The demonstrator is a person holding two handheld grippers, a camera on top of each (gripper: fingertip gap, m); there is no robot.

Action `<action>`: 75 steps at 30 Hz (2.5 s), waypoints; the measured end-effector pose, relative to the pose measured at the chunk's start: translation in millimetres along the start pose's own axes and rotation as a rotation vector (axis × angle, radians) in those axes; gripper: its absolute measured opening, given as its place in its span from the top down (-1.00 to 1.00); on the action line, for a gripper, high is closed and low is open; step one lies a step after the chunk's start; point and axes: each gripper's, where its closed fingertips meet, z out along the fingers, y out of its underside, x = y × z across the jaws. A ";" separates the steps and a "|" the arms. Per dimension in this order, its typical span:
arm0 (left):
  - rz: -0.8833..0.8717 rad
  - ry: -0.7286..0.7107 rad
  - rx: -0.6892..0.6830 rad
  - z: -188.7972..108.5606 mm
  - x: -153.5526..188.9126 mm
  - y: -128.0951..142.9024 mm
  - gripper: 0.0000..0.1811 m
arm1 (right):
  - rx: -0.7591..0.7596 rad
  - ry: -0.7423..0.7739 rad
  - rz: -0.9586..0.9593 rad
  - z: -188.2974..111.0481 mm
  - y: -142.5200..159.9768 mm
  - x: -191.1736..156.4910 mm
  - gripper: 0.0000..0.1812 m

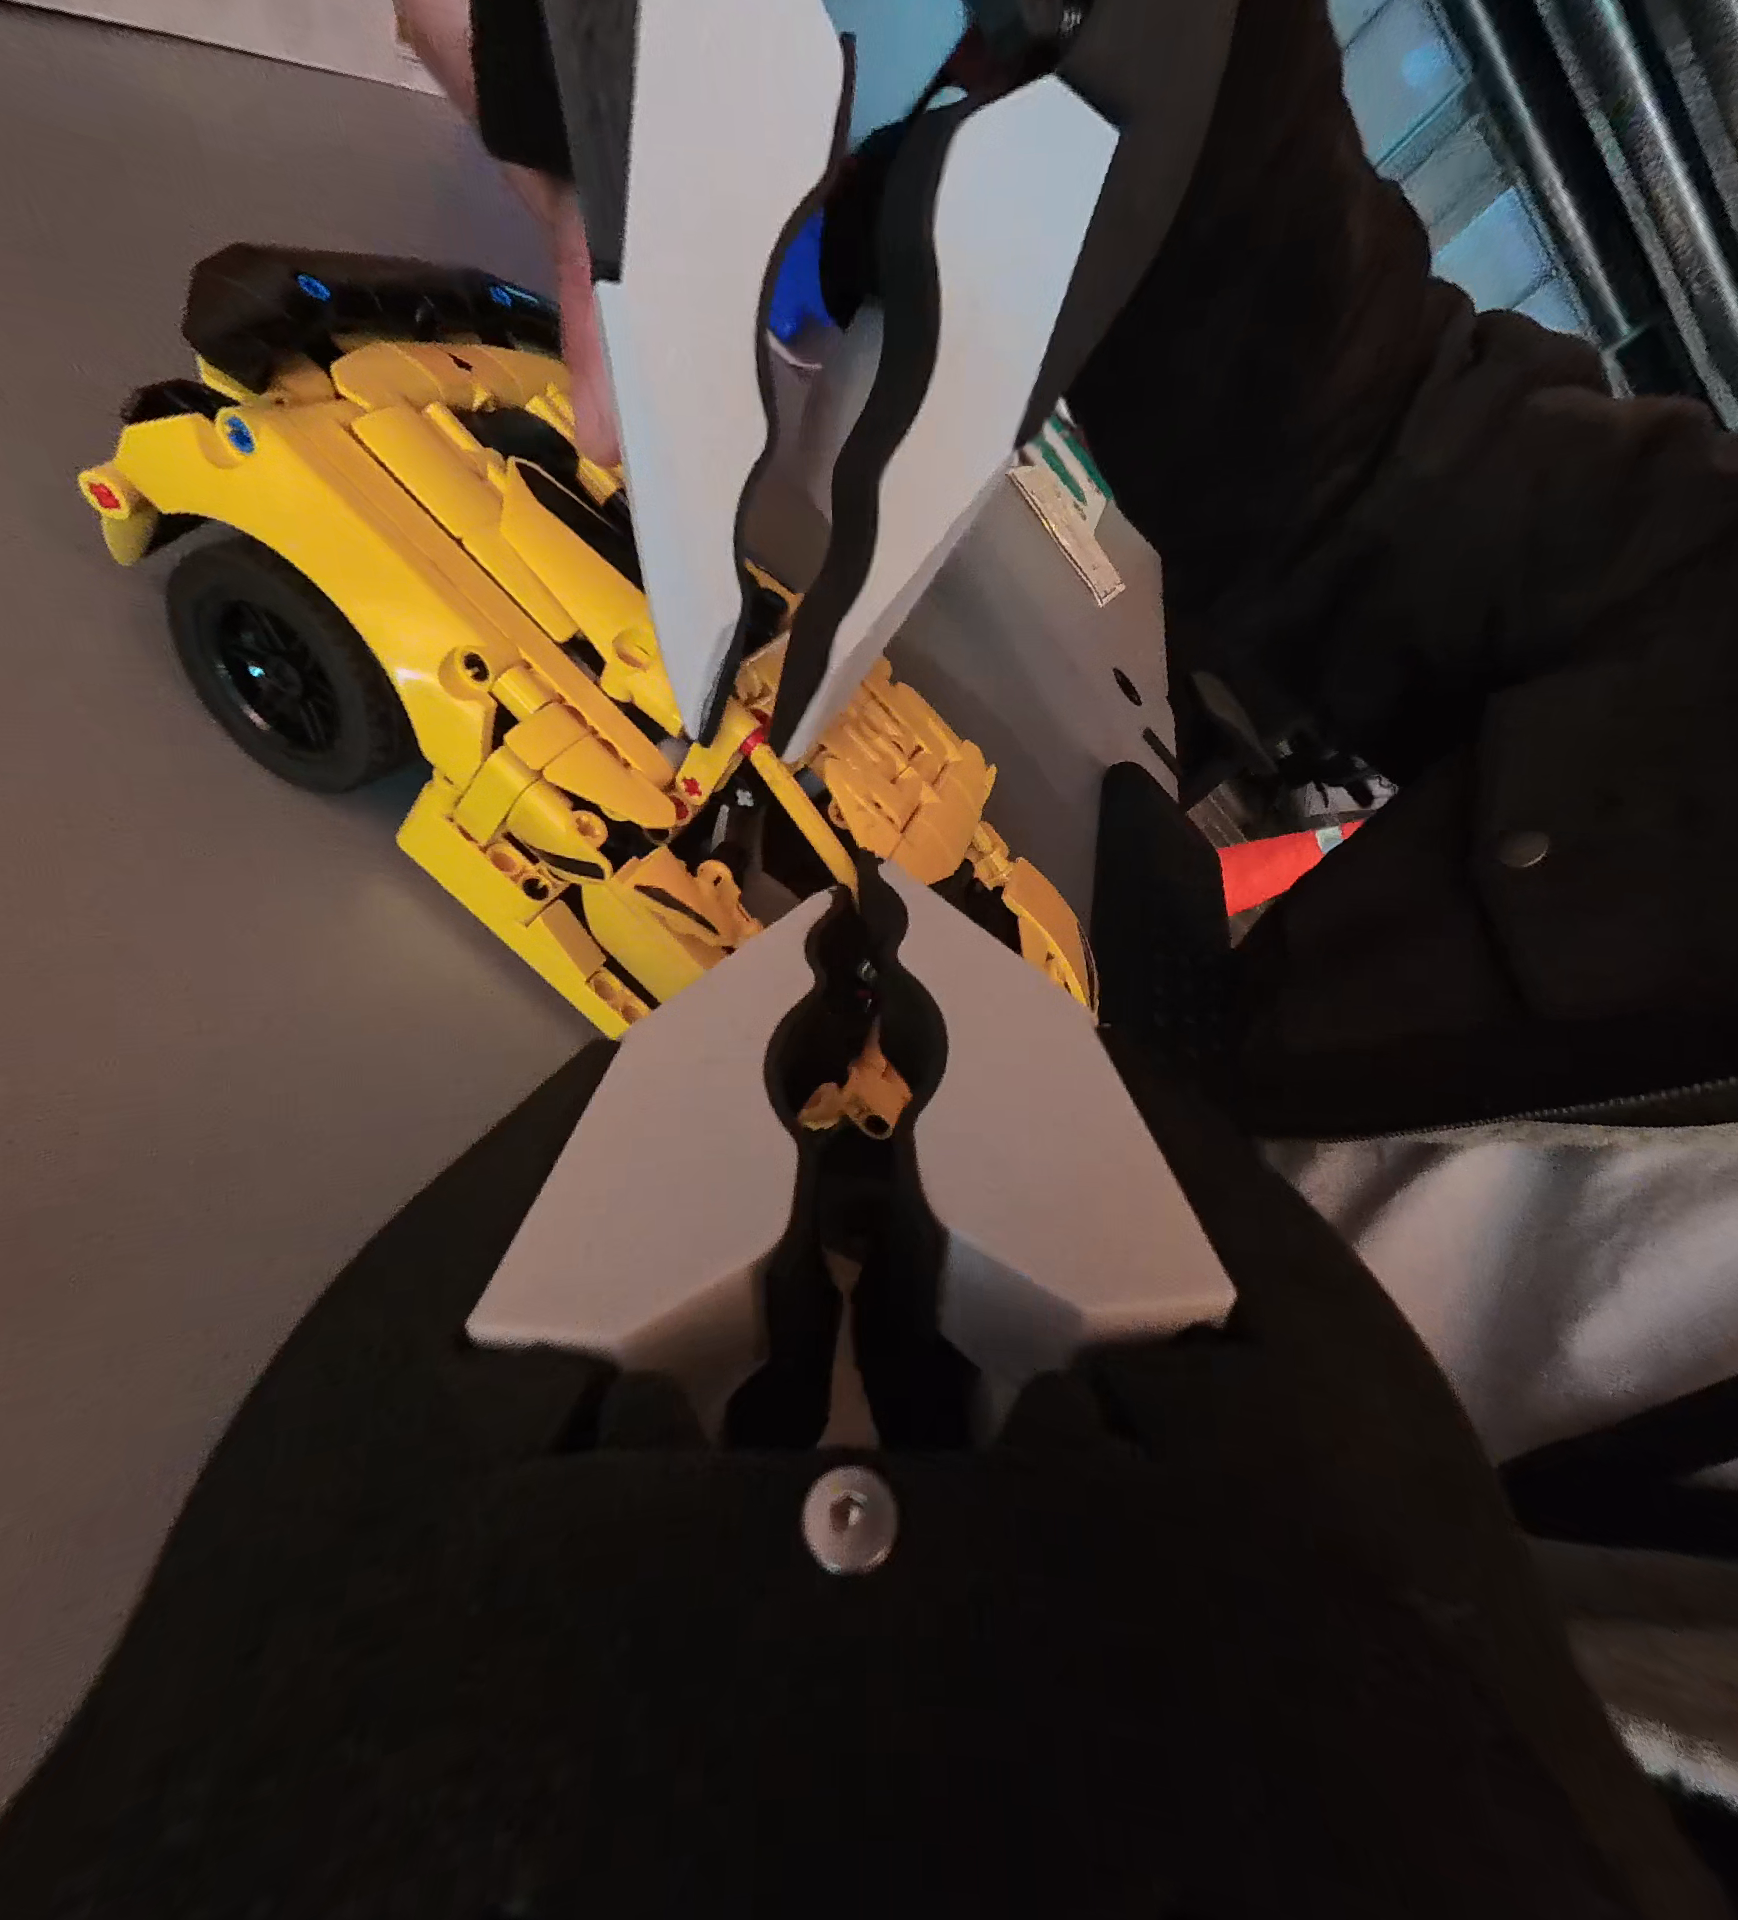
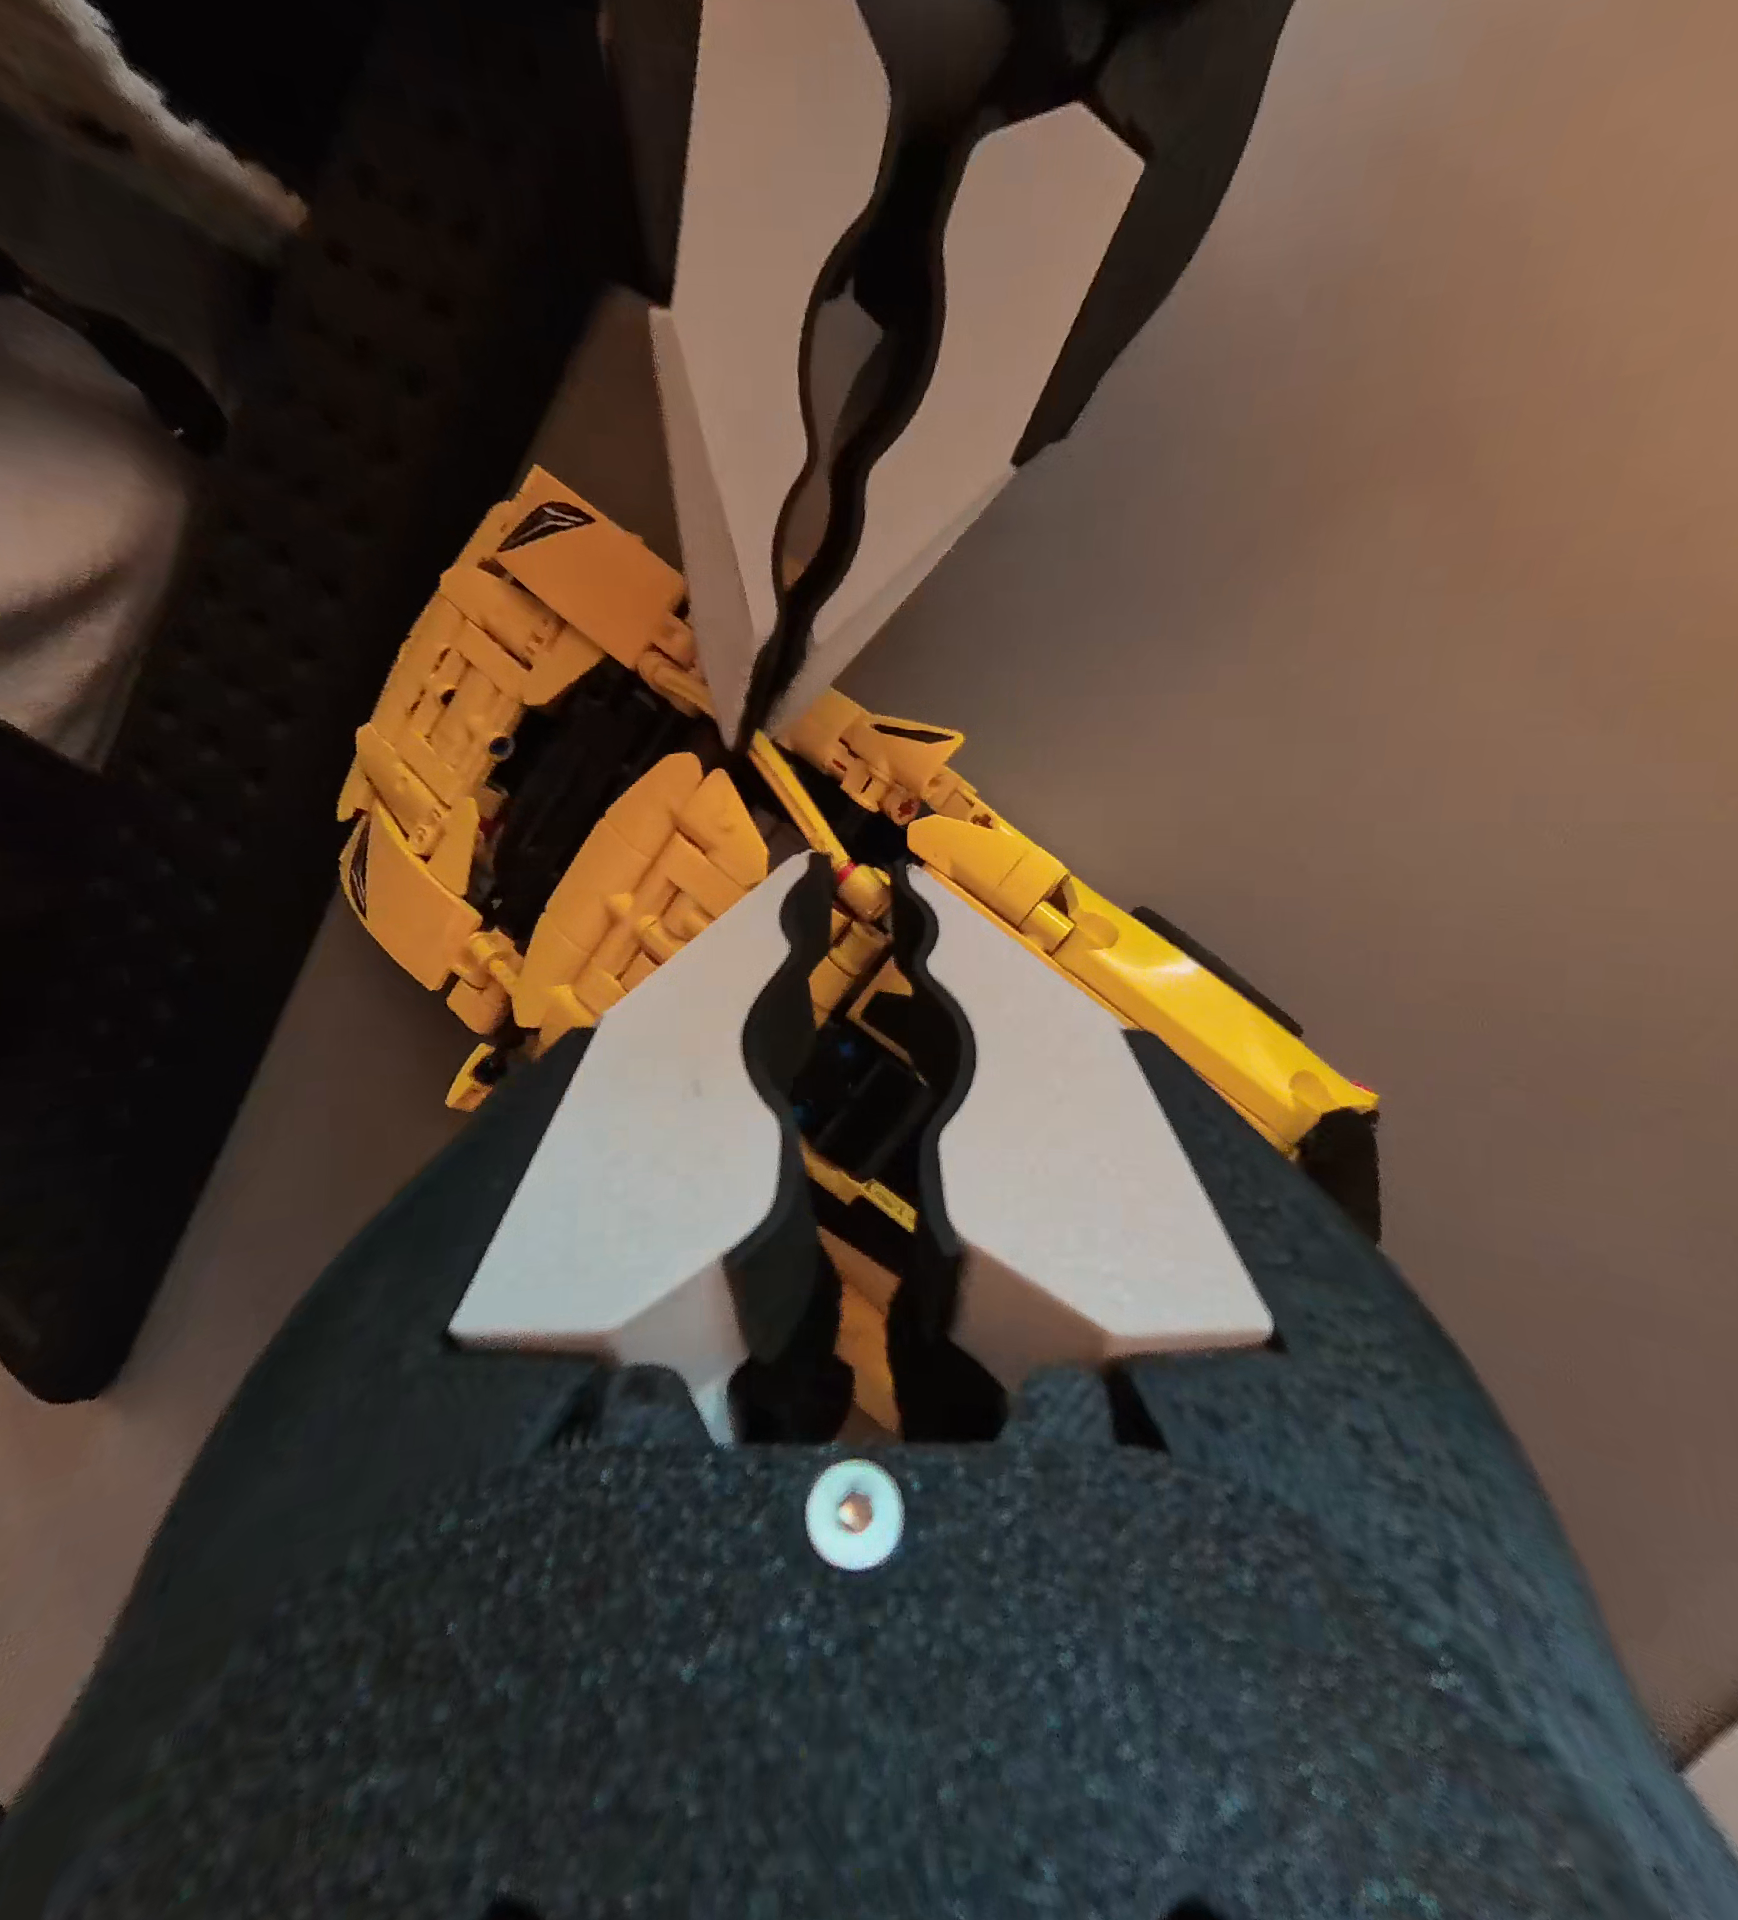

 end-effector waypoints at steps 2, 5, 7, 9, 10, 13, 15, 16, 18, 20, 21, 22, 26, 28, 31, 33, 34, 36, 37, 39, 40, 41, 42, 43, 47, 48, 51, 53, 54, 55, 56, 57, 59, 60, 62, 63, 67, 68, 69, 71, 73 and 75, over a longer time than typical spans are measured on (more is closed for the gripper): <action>0.028 -0.009 -0.014 0.0 1.4 1.3 0.99 | 0.024 -0.012 -0.001 0.0 -0.3 -0.9 0.88; 0.036 -0.012 -0.023 -0.8 1.5 2.3 1.00 | 0.037 -0.009 -0.009 -0.2 -0.5 -0.6 0.89; 0.024 -0.007 -0.022 -1.3 0.9 2.2 1.00 | 0.042 -0.006 -0.004 -0.3 -0.7 -0.3 0.89; 0.025 -0.009 -0.022 -0.8 0.9 2.5 1.00 | 0.031 0.012 -0.016 -0.8 -0.6 -0.1 0.89; 0.029 -0.014 -0.025 -0.5 0.8 2.7 1.00 | 0.023 0.021 -0.010 -0.5 -1.0 -0.3 0.89; -0.030 0.000 -0.004 1.9 -0.2 0.5 1.00 | -0.026 0.160 -0.055 -3.8 -1.6 2.3 0.89; -0.058 0.009 0.017 2.5 -1.5 -3.4 0.97 | -0.024 0.291 -0.070 -12.3 -4.7 3.9 0.78; -0.053 0.005 0.033 0.5 -2.2 -7.1 0.97 | 0.027 0.329 -0.049 -19.4 -10.4 1.8 0.75; 0.002 -0.035 0.076 -7.6 -6.7 -16.4 0.90 | 0.201 0.400 0.026 -36.2 -25.4 -0.2 0.71; 0.163 -0.142 0.062 -15.8 -21.1 -23.4 0.84 | 0.300 0.469 0.090 -42.4 -26.0 -2.4 0.68; 0.279 -0.220 0.034 -19.0 -33.3 -27.2 0.79 | 0.316 0.513 0.119 -40.7 -23.3 -3.2 0.66; 0.388 -0.269 0.017 -19.7 -41.8 -32.2 0.77 | 0.322 0.546 0.136 -35.3 -21.6 -7.0 0.65; 0.633 -0.086 -0.004 -2.5 -26.8 -38.3 0.73 | 0.404 0.776 0.270 -23.8 -23.1 -13.9 0.70; 0.632 0.014 -0.050 3.0 -21.3 -35.2 0.73 | 0.483 0.870 0.388 -21.8 -25.0 -23.7 0.70; 0.624 0.109 -0.143 6.7 -20.6 -25.8 0.73 | 0.530 0.989 0.531 -12.2 -18.1 -40.7 0.70; 0.660 0.122 -0.189 9.3 -23.8 -21.9 0.73 | 0.563 1.060 0.585 -3.8 -14.1 -51.2 0.70; 0.677 0.138 -0.202 10.4 -22.8 -20.8 0.73 | 0.565 1.128 0.608 -2.5 -7.4 -54.9 0.70; 0.712 0.160 -0.218 11.8 -22.1 -21.3 0.75 | 0.502 1.305 0.671 -6.9 20.5 -60.3 0.67; 0.719 0.175 -0.229 11.8 -21.4 -20.6 0.76 | 0.460 1.351 0.690 -8.4 32.3 -63.5 0.67; 0.713 0.195 -0.234 12.1 -20.1 -19.1 0.80 | 0.451 1.332 0.702 -8.9 31.1 -67.1 0.63; 0.713 0.203 -0.226 12.1 -19.5 -18.4 0.82 | 0.463 1.333 0.676 -12.5 20.9 -66.9 0.64; 0.725 0.203 -0.215 11.4 -19.5 -18.2 0.82 | 0.458 1.347 0.638 -16.8 9.3 -65.0 0.65; 0.743 0.195 -0.207 10.5 -20.2 -18.3 0.81 | 0.440 1.346 0.606 -18.3 -2.4 -61.1 0.67; 0.768 0.185 -0.213 9.6 -21.7 -16.9 0.77 | 0.412 1.332 0.586 -17.4 -11.7 -55.3 0.67; 0.803 0.173 -0.196 9.3 -27.4 -20.0 0.72 | 0.349 1.253 0.684 -16.6 -21.4 -27.9 0.62; 0.786 0.194 -0.188 11.3 -26.0 -19.9 0.71 | 0.320 1.233 0.723 -14.0 -18.4 -23.7 0.60; 0.775 0.215 -0.158 16.2 -25.7 -21.1 0.77 | 0.211 1.244 0.775 -7.9 -9.3 -18.5 0.63; 0.771 0.238 -0.143 15.0 -24.3 -19.6 0.87 | 0.216 1.211 0.827 -1.1 -8.6 -16.6 0.69; 0.763 0.250 -0.139 14.8 -22.6 -17.9 0.87 | 0.212 1.198 0.853 1.3 -7.0 -15.4 0.70; 0.765 0.257 -0.141 14.6 -21.2 -15.7 0.89 | 0.210 1.185 0.860 3.4 -7.7 -14.4 0.71; 0.772 0.250 -0.141 15.0 -21.0 -15.0 0.89 | 0.215 1.190 0.863 2.9 -9.1 -13.1 0.73; 0.782 0.242 -0.137 15.1 -21.0 -15.0 0.90 | 0.209 1.191 0.868 2.8 -9.4 -12.1 0.77; 0.788 0.228 -0.132 15.6 -22.0 -15.6 0.89 | 0.185 1.203 0.884 2.2 -7.4 -10.2 0.82; 0.786 0.226 -0.132 15.8 -22.1 -15.7 0.89 | 0.159 1.202 0.895 2.4 -5.6 -10.4 0.83; 0.782 0.233 -0.137 16.1 -21.3 -14.8 0.88 | 0.119 1.187 0.913 2.7 -4.8 -11.5 0.85; 0.780 0.234 -0.139 16.1 -21.2 -14.5 0.88 | 0.102 1.178 0.927 2.9 -4.5 -11.8 0.85; 0.789 0.230 -0.139 16.0 -22.0 -14.7 0.92 | -0.004 1.163 0.927 3.5 -4.1 -13.1 0.85; 0.794 0.236 -0.141 15.9 -21.6 -14.3 0.92 | -0.017 1.161 0.930 3.7 -3.9 -14.4 0.84; 0.798 0.242 -0.143 15.9 -21.0 -13.7 0.93 | -0.018 1.157 0.936 4.0 -4.3 -15.4 0.84; 0.806 0.243 -0.143 15.8 -20.4 -13.1 0.93 | -0.026 1.168 0.942 3.3 -4.0 -16.6 0.82; 0.800 0.245 -0.145 15.6 -20.8 -13.3 0.94 | -0.052 1.190 0.931 4.7 -4.0 -15.1 0.84; 0.794 0.298 -0.156 13.4 -14.5 -9.1 1.00 | -0.091 1.216 0.916 4.3 -2.6 -12.1 0.80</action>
